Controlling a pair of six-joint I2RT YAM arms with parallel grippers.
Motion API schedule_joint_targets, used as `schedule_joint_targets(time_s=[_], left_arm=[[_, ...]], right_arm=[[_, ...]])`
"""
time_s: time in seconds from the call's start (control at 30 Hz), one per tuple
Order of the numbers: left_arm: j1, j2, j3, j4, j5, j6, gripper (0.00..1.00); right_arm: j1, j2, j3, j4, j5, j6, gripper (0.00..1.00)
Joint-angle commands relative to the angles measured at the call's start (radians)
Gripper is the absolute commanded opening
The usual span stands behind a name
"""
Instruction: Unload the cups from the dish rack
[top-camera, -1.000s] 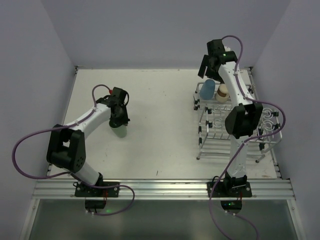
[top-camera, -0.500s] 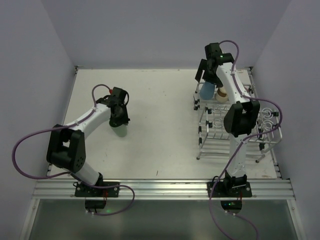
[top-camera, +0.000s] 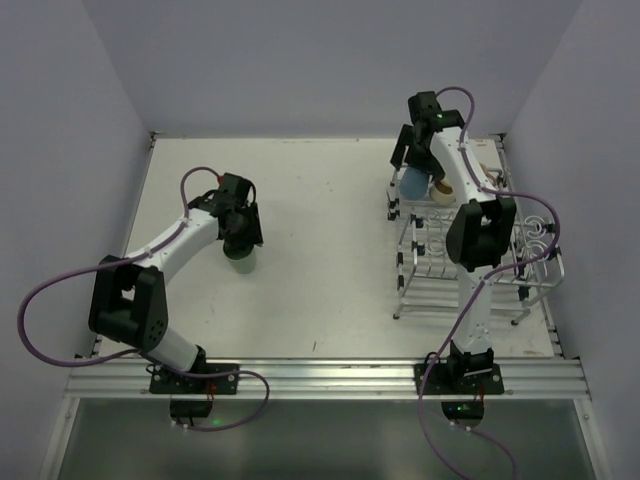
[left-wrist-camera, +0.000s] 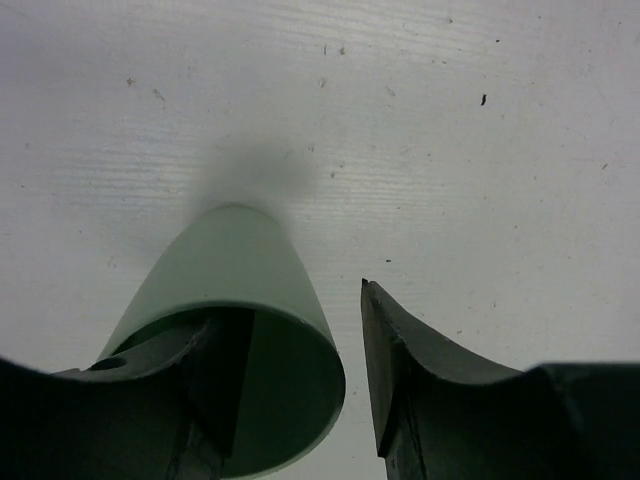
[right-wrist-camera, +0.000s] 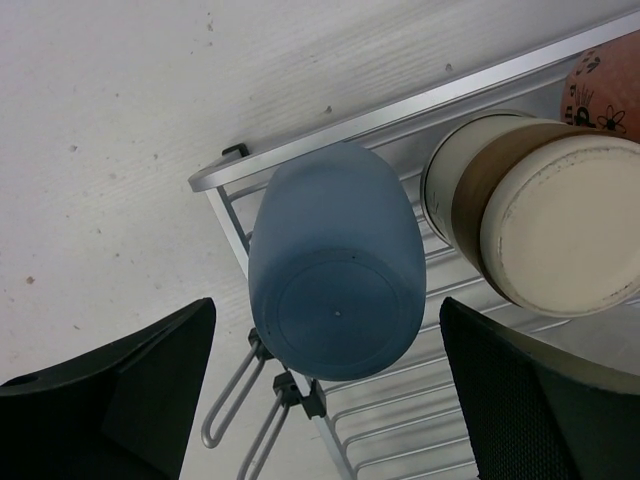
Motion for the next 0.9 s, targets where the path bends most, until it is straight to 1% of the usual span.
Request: schedule_joint_targets(time_s=[0.0, 0.07, 0.1, 0.17, 0.2, 0.73, 0.87], left_arm=[[-0.001, -0.036, -0.005, 0.028, 0.012, 0.012, 0.51], [-0.001, -0.039, -0.003, 0.026, 0.015, 0.012, 0.54], [-0.001, -0.041, -0.002, 0.028, 0.015, 0.012, 0.58], [-0.001, -0.047, 0.001, 0.031, 0.018, 0.012, 0.62], [-0.001, -0.048, 0.001, 0.035, 0.027, 0.013, 0.63], [-0.001, -0.064, -0.003, 0.037, 0.040, 0.015, 0.66], [-0.001, -0.064, 0.001, 0.035, 0.040, 0.012, 0.66]], right_arm=[[-0.013, 0.003, -0.007, 0.012, 0.025, 0.017, 0.95], [-0.016, 0.004, -0.010, 0.014, 0.024, 0.020, 0.94], [-0.021, 0.004, -0.012, 0.015, 0.022, 0.022, 0.93], [-0.027, 0.006, -0.012, 0.017, 0.013, 0.026, 0.92], [-0.028, 0.006, -0.010, 0.017, 0.012, 0.026, 0.92], [-0.039, 0.032, 0.022, 0.025, -0.001, -0.004, 0.86], [-0.042, 0.038, 0.024, 0.023, -0.002, -0.009, 0.83]])
